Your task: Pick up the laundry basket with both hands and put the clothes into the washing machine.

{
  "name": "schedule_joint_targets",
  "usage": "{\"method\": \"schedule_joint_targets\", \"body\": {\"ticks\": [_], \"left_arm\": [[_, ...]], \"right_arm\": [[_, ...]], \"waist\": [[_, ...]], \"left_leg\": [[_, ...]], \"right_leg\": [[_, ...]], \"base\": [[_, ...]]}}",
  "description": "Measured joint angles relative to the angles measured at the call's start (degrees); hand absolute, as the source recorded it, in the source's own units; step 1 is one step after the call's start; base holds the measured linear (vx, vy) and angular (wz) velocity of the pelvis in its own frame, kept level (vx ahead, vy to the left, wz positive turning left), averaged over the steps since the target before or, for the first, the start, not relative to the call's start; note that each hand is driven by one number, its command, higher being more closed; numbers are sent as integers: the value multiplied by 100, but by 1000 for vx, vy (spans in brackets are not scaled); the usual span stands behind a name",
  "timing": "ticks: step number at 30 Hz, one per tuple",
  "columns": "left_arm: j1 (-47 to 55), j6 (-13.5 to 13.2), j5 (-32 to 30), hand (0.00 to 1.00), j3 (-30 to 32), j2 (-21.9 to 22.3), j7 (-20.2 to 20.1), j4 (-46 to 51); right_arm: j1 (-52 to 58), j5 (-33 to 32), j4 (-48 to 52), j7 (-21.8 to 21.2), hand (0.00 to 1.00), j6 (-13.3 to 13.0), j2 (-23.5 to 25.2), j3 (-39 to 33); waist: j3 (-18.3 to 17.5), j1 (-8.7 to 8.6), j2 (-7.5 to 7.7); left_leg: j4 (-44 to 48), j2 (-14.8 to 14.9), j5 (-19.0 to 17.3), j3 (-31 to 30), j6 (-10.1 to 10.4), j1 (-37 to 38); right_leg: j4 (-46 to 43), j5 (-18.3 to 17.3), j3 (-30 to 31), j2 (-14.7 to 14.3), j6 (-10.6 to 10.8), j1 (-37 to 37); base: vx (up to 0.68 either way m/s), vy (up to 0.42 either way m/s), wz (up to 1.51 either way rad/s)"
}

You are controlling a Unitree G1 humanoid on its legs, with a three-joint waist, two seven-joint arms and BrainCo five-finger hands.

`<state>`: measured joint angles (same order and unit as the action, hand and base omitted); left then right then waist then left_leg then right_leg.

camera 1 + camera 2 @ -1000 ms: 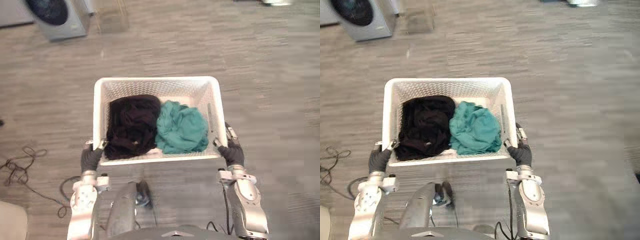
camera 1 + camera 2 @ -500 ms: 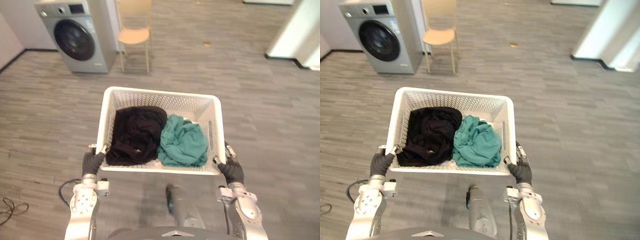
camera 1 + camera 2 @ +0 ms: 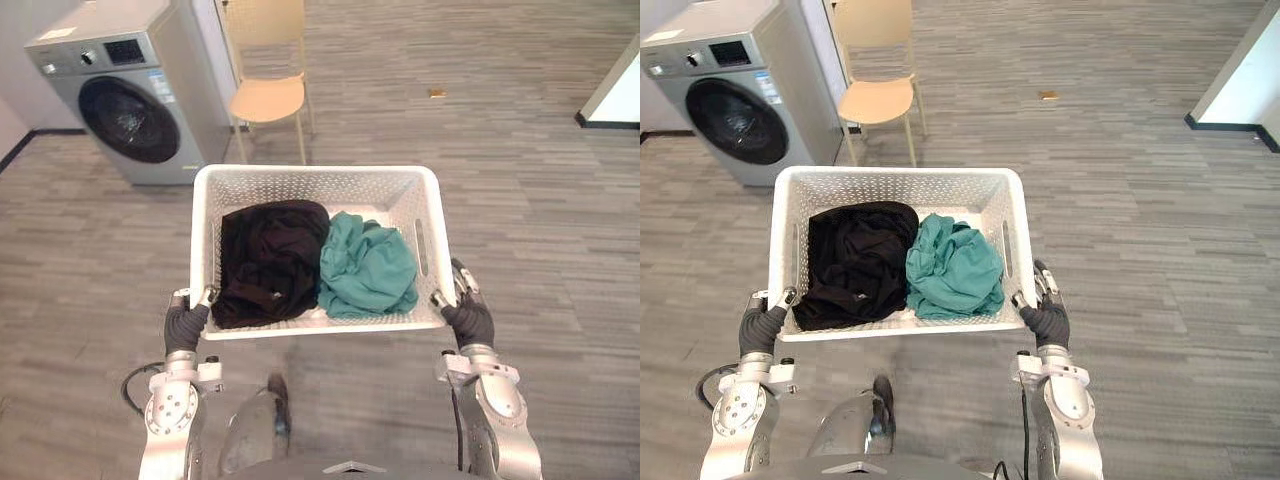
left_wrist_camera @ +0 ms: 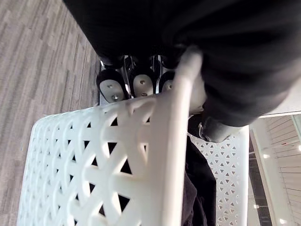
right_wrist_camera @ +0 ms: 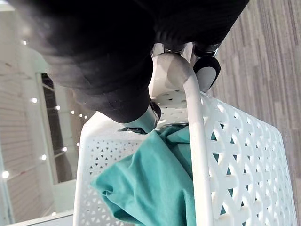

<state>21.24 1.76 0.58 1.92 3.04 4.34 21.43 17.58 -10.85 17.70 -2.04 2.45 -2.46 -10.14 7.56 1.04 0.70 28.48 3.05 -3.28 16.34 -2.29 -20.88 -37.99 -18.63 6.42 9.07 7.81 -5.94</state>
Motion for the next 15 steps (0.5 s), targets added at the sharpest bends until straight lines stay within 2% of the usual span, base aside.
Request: {"method": "schedule_joint_targets", "body": {"ticks": [1, 2, 3, 4, 5, 6, 7, 8, 9, 10, 11, 12, 13, 14, 15], "left_arm": [[6, 1, -28, 100, -3, -34, -7, 1], [14, 7, -71, 100, -23, -120, -23, -1], [-28, 8, -81, 100, -22, -190, -18, -3], [-79, 12, -84, 100, -22, -238, -18, -28], [-95, 25, -94, 100, -35, -258, -25, -37], [-100, 30, -119, 100, -90, -297, -31, -56], [-200, 29, -137, 100, -246, -428, -27, -103], [-275, 27, -137, 100, -302, -480, -39, -145], [-353, 24, -137, 100, -357, -529, -59, -188], [-509, 24, -137, 100, -443, -648, -92, -275], [-526, 24, -137, 100, -485, -679, -101, -295], [-512, 24, -137, 100, -570, -705, -86, -309], [-476, 19, -137, 100, -651, -604, -25, -423], [-462, 20, -139, 100, -653, -531, 20, -467], [-454, 26, -142, 100, -609, -473, 44, -533]], "right_arm": [[22, 9, -12, -23, 100, 0, 36, -7], [61, 35, -56, -46, 100, -4, 168, -10], [126, 146, -105, -44, 100, -18, 314, -14], [145, 212, -155, -42, 100, -19, 404, -34], [168, 225, -189, -40, 100, -19, 427, -46], [279, 224, -196, -46, 100, -21, 428, -71], [463, 220, -73, -41, 100, -21, 459, -134], [557, 218, -4, -42, 100, -30, 483, -180], [621, 217, 41, -39, 100, -46, 496, -216], [696, 204, 62, -39, 100, -84, 526, -337], [715, 177, 63, -37, 100, -86, 530, -377], [824, 155, 131, -8, 100, -95, 513, -393], [944, 110, 176, 3, 100, -97, 412, -410], [922, 105, 181, 5, 100, -84, 368, -403], [864, 50, 292, 3, 100, -10, 362, -416]], "waist": [[-8, 2, 44], [-32, -16, 108], [-21, -69, 168], [4, -98, 197], [29, -142, 164], [77, -219, -10], [77, -368, -205], [72, -440, -259], [73, -516, -276], [71, -632, -213], [52, -653, -185], [-1, -733, -20], [-16, -778, -117], [-11, -722, -184], [44, -672, -253]], "left_leg": [[158, -22, -191, 70, -57, 58], [122, -122, -591, 68, -94, 382], [-90, -299, -951, -61, -88, 807], [-300, -432, -1075, -122, -114, 1173], [-483, -476, -1161, -203, -133, 1450], [-856, -444, -1256, -368, -122, 2031], [-1386, -300, -1277, -555, -116, 2628], [-1555, -225, -1259, -580, -87, 2827], [-1690, -179, -1234, -576, -45, 2993], [-1897, -134, -1223, -544, -24, 3336], [-2003, -139, -1225, -524, -21, 3457], [-2094, -223, -1303, -497, 125, 3784], [-1773, 0, -1446, -518, 340, 3950], [-1383, 118, -1453, -498, 354, 3916], [-90, 377, -1303, -529, 376, 3577]], "right_leg": [[-495, 412, 19, 24, 170, 192], [-1372, 1512, 46, 83, 715, 533], [-2320, 1736, -170, 231, 790, 937], [-2992, 1461, -402, 348, 380, 1243], [-3280, 1229, -572, 348, 46, 1425], [-3450, 799, -921, 191, -315, 1773], [-3116, 341, -1298, -165, -527, 2356], [-2760, 228, -1399, -282, -546, 2590], [-2301, 173, -1466, -334, -549, 2809], [-755, 324, -1488, -327, -601, 3231], [29, 550, -1469, -327, -641, 3316], [1186, 1401, -1438, -328, -813, 3350], [672, 1672, -1240, -562, -986, 3373], [409, 1402, -1228, -657, -992, 3371], [-12, 958, -1223, -807, -1150, 3278]], "base": [[783, 266, 14], [753, 218, 15], [882, 204, 23], [721, 108, 26], [675, 38, 26], [784, -28, 49], [789, -47, 60], [679, -61, 66], [574, -83, 71], [586, -114, 61], [903, -246, 59], [789, -251, 30], [789, -264, 6], [766, -272, -36], [744, -267, -51]]}}
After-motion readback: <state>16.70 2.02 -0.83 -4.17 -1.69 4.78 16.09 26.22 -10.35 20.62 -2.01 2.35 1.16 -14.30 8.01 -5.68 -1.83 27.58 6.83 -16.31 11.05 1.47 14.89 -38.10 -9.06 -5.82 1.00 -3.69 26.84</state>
